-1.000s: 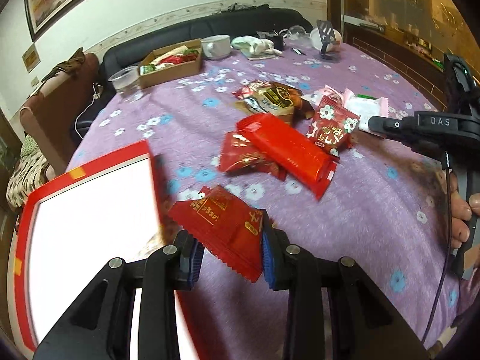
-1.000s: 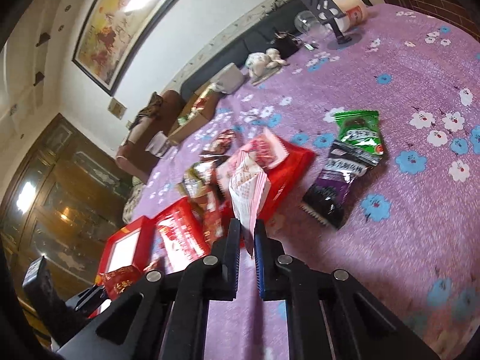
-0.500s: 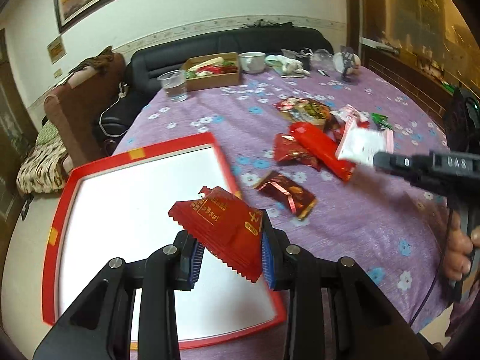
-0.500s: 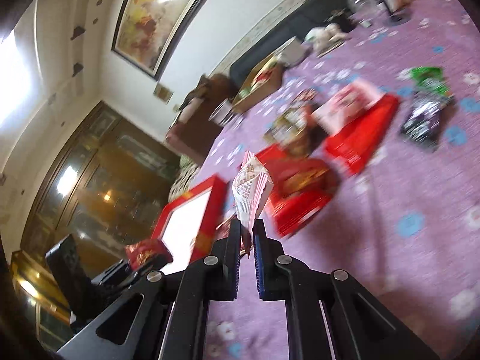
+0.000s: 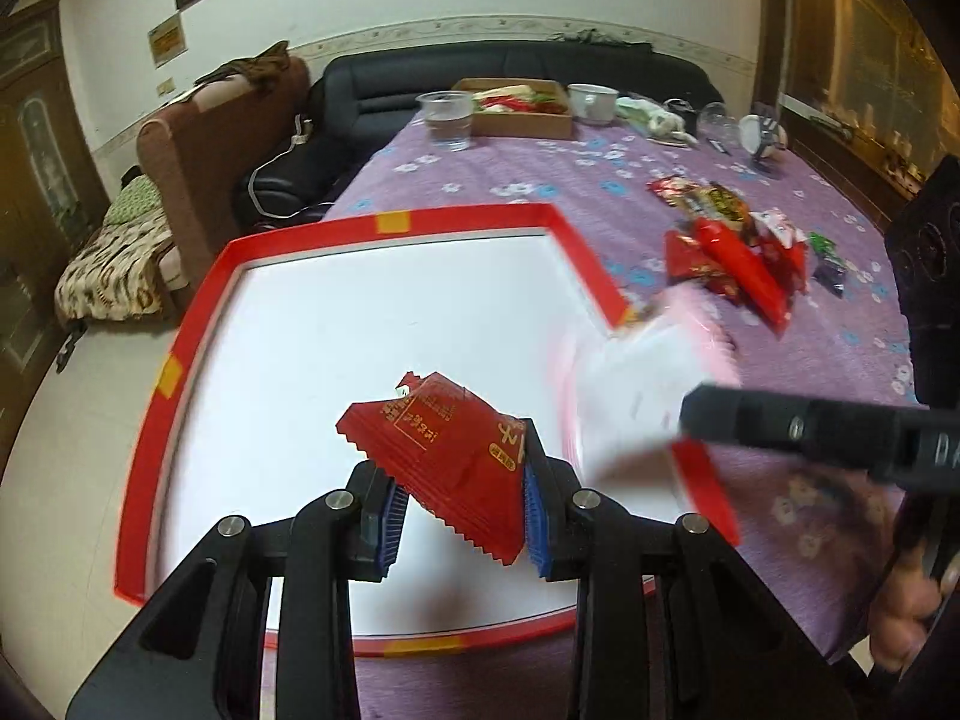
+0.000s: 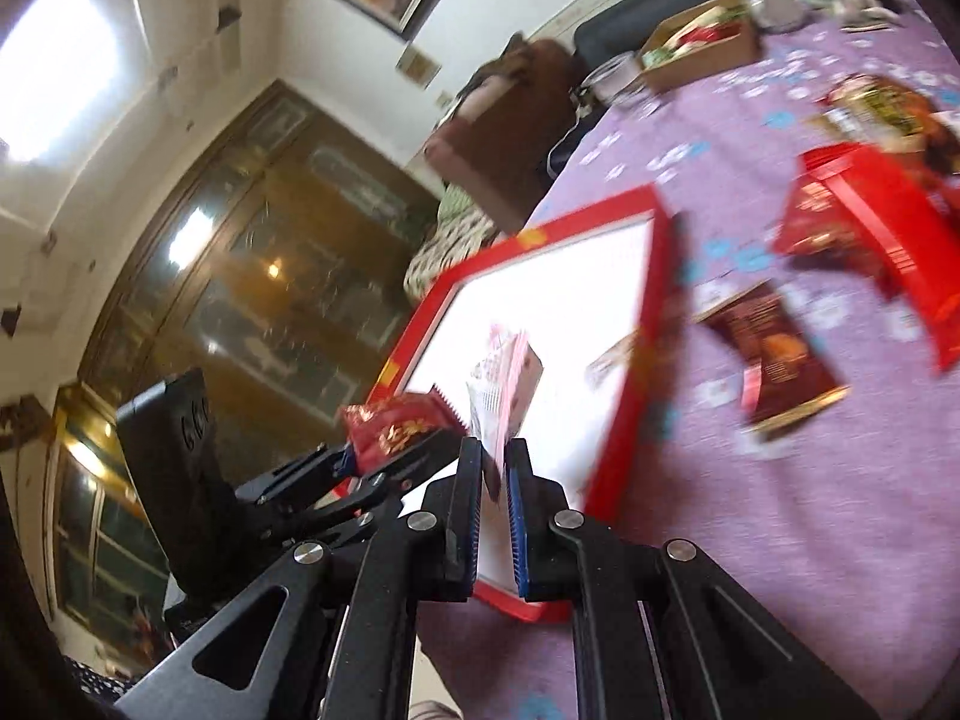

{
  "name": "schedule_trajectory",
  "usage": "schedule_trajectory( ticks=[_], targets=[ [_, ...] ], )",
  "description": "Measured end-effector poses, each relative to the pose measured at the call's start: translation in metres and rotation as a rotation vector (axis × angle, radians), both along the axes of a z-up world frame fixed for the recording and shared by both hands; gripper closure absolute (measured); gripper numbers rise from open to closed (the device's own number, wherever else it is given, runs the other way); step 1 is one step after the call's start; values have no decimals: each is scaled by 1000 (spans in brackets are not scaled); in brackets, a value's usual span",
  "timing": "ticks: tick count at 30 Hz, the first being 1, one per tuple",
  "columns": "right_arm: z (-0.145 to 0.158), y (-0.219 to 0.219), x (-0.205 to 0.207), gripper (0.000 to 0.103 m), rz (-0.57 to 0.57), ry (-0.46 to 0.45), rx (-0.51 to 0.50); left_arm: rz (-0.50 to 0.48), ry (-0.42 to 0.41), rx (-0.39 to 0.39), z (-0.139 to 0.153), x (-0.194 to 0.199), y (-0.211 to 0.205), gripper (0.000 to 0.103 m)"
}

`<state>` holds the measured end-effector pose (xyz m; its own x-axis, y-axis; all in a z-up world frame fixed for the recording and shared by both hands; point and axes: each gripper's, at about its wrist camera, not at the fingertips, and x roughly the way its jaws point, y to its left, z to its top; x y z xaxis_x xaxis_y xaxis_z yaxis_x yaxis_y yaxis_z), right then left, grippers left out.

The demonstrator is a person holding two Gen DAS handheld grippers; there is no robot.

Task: Organize snacks
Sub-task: 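Drop the red packet into the white tray with the left gripper while the right drops the pink packet, then grasp the brown chocolate packet with the left gripper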

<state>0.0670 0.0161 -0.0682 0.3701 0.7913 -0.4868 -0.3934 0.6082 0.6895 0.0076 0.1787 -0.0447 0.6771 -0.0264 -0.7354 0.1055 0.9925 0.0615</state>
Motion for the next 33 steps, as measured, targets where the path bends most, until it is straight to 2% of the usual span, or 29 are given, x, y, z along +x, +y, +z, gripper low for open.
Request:
schedule_trajectory(
  ticks=[2, 4, 7, 9, 13, 16, 33],
  targets=[
    [-2, 18, -1, 95, 24, -2, -35, 31, -6, 24, -1, 0, 6, 72],
    [-3, 27, 0, 91, 36, 6, -60, 65, -28, 72, -2, 0, 10, 72],
    [-5, 28, 1, 91, 28, 2, -79, 118, -68, 161, -1, -3, 12, 70],
    [-4, 23, 1, 91, 9, -6, -90, 146, -91, 211, 1, -4, 13, 57],
    [0, 1, 3, 88, -48, -18, -89, 175, -142, 275, 9, -7, 7, 46],
    [2, -18, 5, 85, -94, -23, -86, 169, -163, 286, 17, -9, 0, 41],
    [30, -120, -7, 79, -293, -82, -68, 59, -205, 279, 42, -2, -62, 41]
  ],
)
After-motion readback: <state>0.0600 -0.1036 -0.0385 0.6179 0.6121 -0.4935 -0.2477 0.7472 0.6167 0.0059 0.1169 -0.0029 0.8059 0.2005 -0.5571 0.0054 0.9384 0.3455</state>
